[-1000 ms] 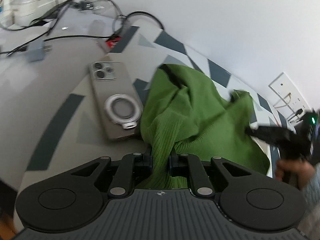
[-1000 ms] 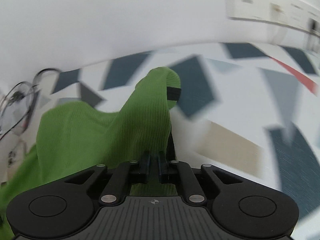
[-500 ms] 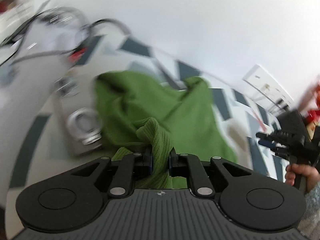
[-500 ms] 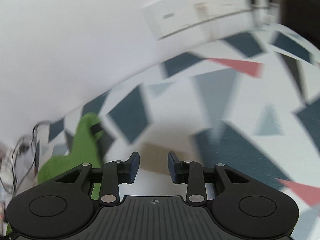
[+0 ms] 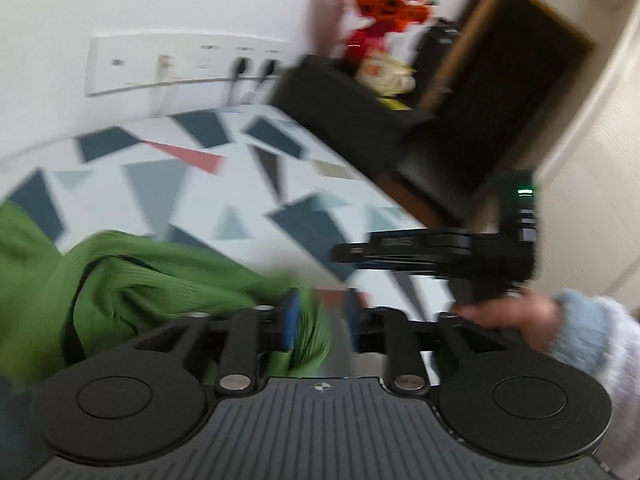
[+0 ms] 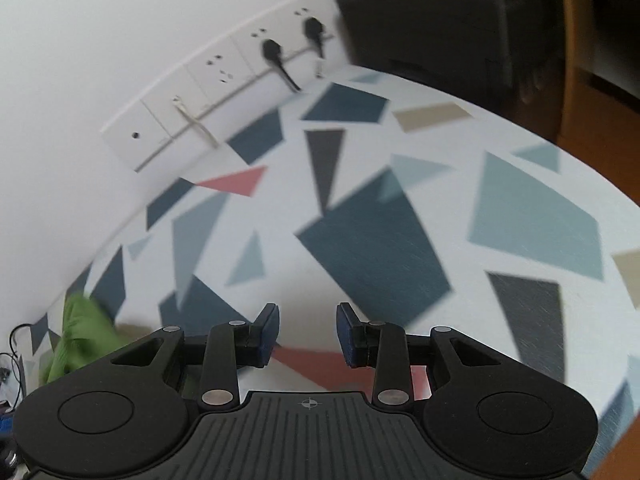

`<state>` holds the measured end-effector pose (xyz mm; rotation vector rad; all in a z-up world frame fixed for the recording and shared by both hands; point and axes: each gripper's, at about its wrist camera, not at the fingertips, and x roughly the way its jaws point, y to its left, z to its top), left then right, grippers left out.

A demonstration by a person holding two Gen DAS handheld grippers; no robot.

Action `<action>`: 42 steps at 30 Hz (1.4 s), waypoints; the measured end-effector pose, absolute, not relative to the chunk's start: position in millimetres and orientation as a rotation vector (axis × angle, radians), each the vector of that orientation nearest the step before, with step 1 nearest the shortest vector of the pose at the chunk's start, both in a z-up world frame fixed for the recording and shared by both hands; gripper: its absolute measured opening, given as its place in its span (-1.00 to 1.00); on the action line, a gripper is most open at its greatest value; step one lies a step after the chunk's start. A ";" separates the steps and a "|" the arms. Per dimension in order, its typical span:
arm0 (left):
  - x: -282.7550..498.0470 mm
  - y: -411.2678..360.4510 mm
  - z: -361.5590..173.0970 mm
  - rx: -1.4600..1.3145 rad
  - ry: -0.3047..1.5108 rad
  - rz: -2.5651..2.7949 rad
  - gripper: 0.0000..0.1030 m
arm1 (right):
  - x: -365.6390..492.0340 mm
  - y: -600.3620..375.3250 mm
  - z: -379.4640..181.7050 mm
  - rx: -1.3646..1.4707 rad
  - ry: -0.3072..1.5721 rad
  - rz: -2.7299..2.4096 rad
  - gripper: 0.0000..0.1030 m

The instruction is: Fold clothes

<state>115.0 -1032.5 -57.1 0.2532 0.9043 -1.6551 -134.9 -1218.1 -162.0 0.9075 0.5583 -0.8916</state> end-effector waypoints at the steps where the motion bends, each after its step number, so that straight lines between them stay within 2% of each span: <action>1: 117.7 -1022.1 -56.3 0.234 0.882 -1.661 0.38 | -136.8 -1215.9 -162.7 0.910 0.557 -0.885 -0.40; 3: 131.5 -1000.1 -55.4 0.204 0.835 -1.626 0.43 | -126.2 -1209.2 -160.1 0.883 0.559 -0.843 -0.39; 6: 169.4 -963.3 -62.2 0.164 0.867 -1.478 0.43 | -101.2 -1197.8 -153.4 0.821 0.568 -0.760 -0.28; 7: 180.7 -950.7 -64.9 0.151 0.881 -1.420 0.43 | -88.6 -1193.5 -150.4 0.790 0.578 -0.718 -0.12; 10: 214.5 -916.3 -80.0 0.110 0.923 -1.243 0.42 | -48.8 -1181.1 -143.8 0.704 0.613 -0.601 0.17; 14: 236.0 -875.2 -97.9 0.083 0.971 -1.071 0.42 | 4.6 -1170.4 -149.5 0.614 0.693 -0.492 0.25; 15: 238.0 -867.9 -103.0 0.086 0.981 -1.040 0.42 | 16.0 -1169.3 -154.4 0.599 0.734 -0.486 0.18; 16: 239.0 -861.8 -107.3 0.092 0.989 -1.016 0.42 | 19.6 -1172.4 -157.2 0.595 0.752 -0.505 -0.30; 17: 239.6 -857.2 -110.7 0.099 0.993 -1.000 0.42 | 11.2 -1181.3 -154.4 0.617 0.722 -0.554 -0.60; 21: 240.0 -853.5 -119.9 0.115 1.008 -0.981 0.42 | -22.4 -1216.8 -143.2 0.705 0.600 -0.749 -0.70; 26: 240.4 -874.5 -114.9 0.085 0.986 -1.013 0.41 | -64.4 -1261.2 -129.2 0.807 0.435 -0.987 -0.72; 27: 240.4 -883.0 -114.1 0.078 0.980 -1.029 0.41 | -72.8 -1270.1 -126.4 0.827 0.401 -1.034 -0.66; 28: 240.4 -891.6 -113.4 0.071 0.975 -1.044 0.41 | -81.2 -1279.0 -123.6 0.846 0.366 -1.081 -0.40; 30: 237.9 -916.0 -115.2 0.098 0.969 -1.072 0.41 | -97.4 -1293.2 -119.8 0.877 0.310 -1.154 0.00; 38: 224.6 -1012.2 -149.7 0.183 1.053 -1.142 0.41 | -120.6 -1228.2 -150.6 0.873 0.528 -0.956 0.11; 42: 215.5 -1051.2 -169.2 0.233 1.073 -1.123 0.41 | -108.1 -1194.3 -165.6 0.844 0.625 -0.914 0.44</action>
